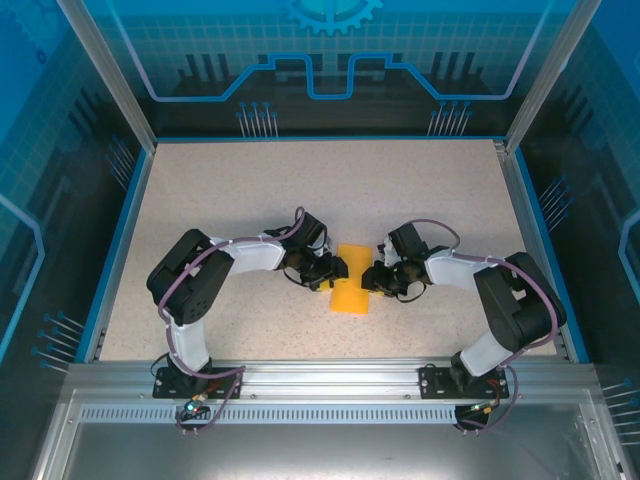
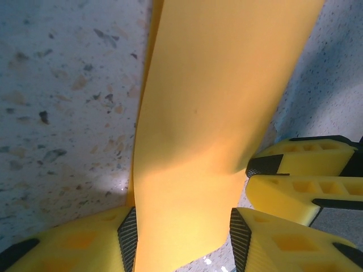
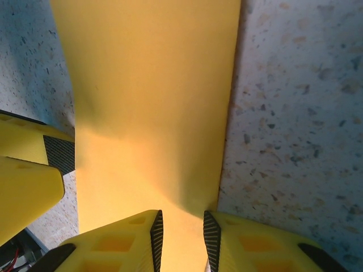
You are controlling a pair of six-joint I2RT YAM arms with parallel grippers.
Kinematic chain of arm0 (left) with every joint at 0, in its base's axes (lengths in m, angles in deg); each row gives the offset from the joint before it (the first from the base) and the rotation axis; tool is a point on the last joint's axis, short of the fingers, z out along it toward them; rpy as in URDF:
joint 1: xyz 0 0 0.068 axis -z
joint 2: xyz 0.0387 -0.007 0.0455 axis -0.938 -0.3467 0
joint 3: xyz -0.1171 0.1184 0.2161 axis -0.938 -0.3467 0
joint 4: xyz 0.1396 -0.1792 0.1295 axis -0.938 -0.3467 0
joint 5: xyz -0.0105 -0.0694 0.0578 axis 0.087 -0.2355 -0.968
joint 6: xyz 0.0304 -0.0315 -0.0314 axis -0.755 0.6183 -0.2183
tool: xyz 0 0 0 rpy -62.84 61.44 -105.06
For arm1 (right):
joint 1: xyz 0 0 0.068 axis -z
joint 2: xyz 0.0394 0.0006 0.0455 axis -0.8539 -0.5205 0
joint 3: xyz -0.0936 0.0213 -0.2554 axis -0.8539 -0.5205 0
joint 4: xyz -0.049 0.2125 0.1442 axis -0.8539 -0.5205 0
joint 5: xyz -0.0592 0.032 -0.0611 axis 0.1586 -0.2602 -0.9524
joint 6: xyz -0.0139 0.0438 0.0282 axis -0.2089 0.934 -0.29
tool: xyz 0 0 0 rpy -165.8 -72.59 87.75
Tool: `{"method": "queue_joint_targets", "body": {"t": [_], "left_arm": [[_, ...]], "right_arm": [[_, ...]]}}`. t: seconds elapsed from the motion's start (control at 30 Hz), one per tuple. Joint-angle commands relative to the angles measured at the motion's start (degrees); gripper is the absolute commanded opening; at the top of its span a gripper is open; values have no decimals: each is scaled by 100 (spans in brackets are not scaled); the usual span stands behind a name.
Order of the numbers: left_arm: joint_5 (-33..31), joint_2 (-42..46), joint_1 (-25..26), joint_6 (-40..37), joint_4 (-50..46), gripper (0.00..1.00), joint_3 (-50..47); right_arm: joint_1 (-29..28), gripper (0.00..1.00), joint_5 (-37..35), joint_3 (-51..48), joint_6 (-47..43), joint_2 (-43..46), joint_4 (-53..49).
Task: Fold a paper plane with a square sheet of paper (pick it up from the middle)
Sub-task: Pick up the square sheet of paper from the center of the table.
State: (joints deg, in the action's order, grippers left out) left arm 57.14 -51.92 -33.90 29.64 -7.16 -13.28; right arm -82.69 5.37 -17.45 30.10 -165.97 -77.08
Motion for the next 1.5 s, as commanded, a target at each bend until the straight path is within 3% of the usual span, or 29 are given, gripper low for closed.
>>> {"method": "queue_joint_targets", "body": {"t": [0.0,0.33,0.8,1.0,1.2,1.47], "left_arm": [[191,-33,31,169,160,49,102],[197,-101,-34,240,347,43,121],[408,-159,-149,281,870,16,178],[541,192,-226,148,942,0,185],[569,916,-429,-284,173,0,301],[167,1569,-618,-1521,-2332,0,1369]], "right_arm": [[33,30,-96,-166,31,-94,-71],[106,30,104,-247,105,48,101],[477,34,120,-279,-83,962,-463],[522,34,118,-284,-114,1074,-573],[527,34,48,-221,-35,1385,-715],[521,36,-611,-242,21,2301,-1092]]}}
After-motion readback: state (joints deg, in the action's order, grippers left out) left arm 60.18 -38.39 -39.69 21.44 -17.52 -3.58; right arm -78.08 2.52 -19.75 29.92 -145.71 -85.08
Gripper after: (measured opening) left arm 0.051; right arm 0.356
